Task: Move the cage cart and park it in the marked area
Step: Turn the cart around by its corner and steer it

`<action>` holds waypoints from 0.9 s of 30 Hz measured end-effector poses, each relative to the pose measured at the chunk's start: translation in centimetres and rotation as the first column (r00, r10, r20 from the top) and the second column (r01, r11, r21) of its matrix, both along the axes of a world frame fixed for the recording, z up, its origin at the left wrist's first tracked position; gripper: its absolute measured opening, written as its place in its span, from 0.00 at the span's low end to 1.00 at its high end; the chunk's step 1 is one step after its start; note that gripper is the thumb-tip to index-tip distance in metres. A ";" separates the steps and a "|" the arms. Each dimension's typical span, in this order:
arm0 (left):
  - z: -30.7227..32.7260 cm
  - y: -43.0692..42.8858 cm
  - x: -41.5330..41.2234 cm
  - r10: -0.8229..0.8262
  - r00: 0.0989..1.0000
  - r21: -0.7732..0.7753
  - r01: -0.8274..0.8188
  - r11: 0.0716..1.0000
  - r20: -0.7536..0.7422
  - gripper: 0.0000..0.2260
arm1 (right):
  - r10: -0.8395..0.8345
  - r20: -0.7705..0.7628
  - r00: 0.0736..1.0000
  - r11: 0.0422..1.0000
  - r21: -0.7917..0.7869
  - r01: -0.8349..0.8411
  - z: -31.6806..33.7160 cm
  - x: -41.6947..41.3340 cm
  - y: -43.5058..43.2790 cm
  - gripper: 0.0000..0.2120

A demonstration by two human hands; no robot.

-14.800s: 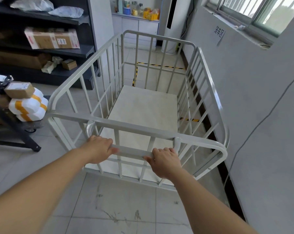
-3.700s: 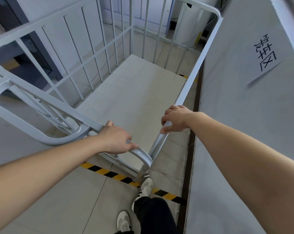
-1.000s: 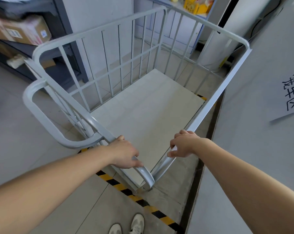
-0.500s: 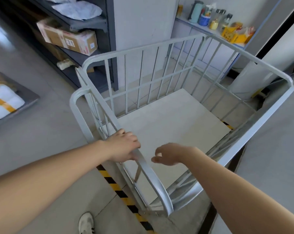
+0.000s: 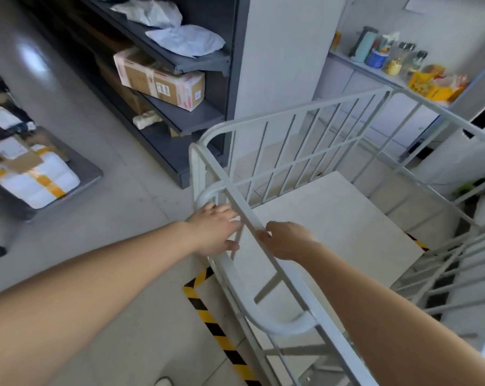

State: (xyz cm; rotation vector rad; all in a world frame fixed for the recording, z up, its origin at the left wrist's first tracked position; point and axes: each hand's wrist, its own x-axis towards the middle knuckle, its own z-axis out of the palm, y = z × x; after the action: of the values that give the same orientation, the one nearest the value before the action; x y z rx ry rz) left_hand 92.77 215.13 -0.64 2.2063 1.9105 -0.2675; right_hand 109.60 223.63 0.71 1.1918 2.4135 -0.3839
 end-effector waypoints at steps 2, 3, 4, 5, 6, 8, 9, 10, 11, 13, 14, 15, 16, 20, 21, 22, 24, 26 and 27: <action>0.1 0.8 -2.7 -0.001 1.000 0.005 0.001 1.000 0.005 0.23 | -0.049 -0.014 0.999 0.999 0.020 0.049 -0.2 -3.1 0.4 0.24; 0.2 1.1 -4.0 -0.003 1.000 0.009 0.003 1.000 0.007 0.22 | -0.064 -0.011 0.998 0.997 0.031 0.065 -0.3 -4.4 0.5 0.24; 0.2 1.4 -5.2 -0.002 1.000 0.006 0.002 1.000 0.011 0.22 | -0.078 -0.008 0.997 0.996 0.044 0.079 -0.4 -5.6 0.7 0.24; 0.3 1.6 -6.4 -0.001 1.000 -0.004 0.001 1.000 0.015 0.22 | -0.097 -0.009 0.995 0.994 0.057 0.097 -0.5 -6.6 0.9 0.24; 0.3 1.8 -7.5 -0.001 1.000 -0.014 0.001 1.000 0.019 0.21 | -0.118 -0.016 0.993 0.991 0.068 0.119 -0.6 -7.5 1.1 0.24; 0.2 2.3 -9.8 -0.004 1.000 -0.021 0.005 1.000 0.023 0.20 | -0.157 -0.040 0.987 0.983 0.086 0.160 -1.0 -9.0 1.6 0.23; 0.0 2.7 -10.8 -0.006 1.000 -0.021 0.006 1.000 0.023 0.20 | -0.171 -0.055 0.984 0.980 0.088 0.176 -1.1 -9.8 1.8 0.22; -0.2 3.0 -11.8 -0.006 1.000 -0.028 0.007 1.000 0.026 0.19 | -0.185 -0.074 0.980 0.978 0.084 0.191 -1.2 -10.5 2.0 0.22; -0.3 3.4 -12.7 -0.004 1.000 -0.040 0.005 0.999 0.031 0.20 | -0.196 -0.093 0.976 0.976 0.074 0.204 -1.3 -11.3 2.3 0.22; -0.6 4.4 -14.2 -0.004 0.999 -0.063 0.006 0.998 0.033 0.22 | -0.210 -0.120 0.970 0.974 0.057 0.217 -1.4 -12.9 3.0 0.22; -0.6 4.9 -14.9 -0.009 1.000 -0.062 0.011 0.998 0.028 0.23 | -0.211 -0.127 0.969 0.974 0.053 0.219 -1.5 -13.8 3.5 0.23; -0.8 5.5 -15.6 -0.014 1.000 -0.057 0.015 0.998 0.023 0.23 | -0.208 -0.134 0.969 0.975 0.053 0.217 -1.5 -14.7 4.0 0.22; -0.9 6.2 -16.3 -0.017 1.000 -0.054 0.018 0.998 0.021 0.23 | -0.206 -0.141 0.968 0.975 0.055 0.215 -1.7 -15.5 4.5 0.22; -1.5 9.5 -19.3 -0.049 0.999 -0.067 0.050 0.997 0.004 0.22 | -0.223 -0.177 0.959 0.972 0.031 0.232 -2.5 -19.3 7.1 0.22; -1.6 10.5 -20.0 -0.061 0.998 -0.066 0.061 0.996 0.000 0.22 | -0.233 -0.184 0.955 0.970 0.022 0.241 -2.8 -20.2 7.8 0.21; -1.7 11.7 -20.7 -0.077 0.997 -0.061 0.077 0.995 -0.004 0.21 | -0.244 -0.194 0.950 0.968 0.012 0.251 -3.1 -21.2 8.6 0.21; -1.8 14.0 -22.2 -0.113 0.994 -0.052 0.113 0.992 -0.002 0.19 | -0.279 -0.204 0.938 0.960 -0.025 0.280 -3.6 -23.1 10.2 0.21; -1.6 16.1 -23.6 -0.146 0.989 -0.037 0.146 0.989 0.011 0.16 | -0.320 -0.200 0.926 0.947 -0.075 0.312 -4.0 -24.7 11.7 0.22; -1.6 17.1 -24.2 -0.166 0.986 -0.021 0.166 0.986 0.016 0.14 | -0.335 -0.198 0.921 0.942 -0.099 0.321 -3.9 -25.5 12.3 0.22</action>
State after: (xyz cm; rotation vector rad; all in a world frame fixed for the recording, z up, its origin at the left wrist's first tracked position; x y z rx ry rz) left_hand 68.57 232.22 -2.20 2.3490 1.7095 -0.2968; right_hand 84.11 235.94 -3.16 1.6036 2.3484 -0.7199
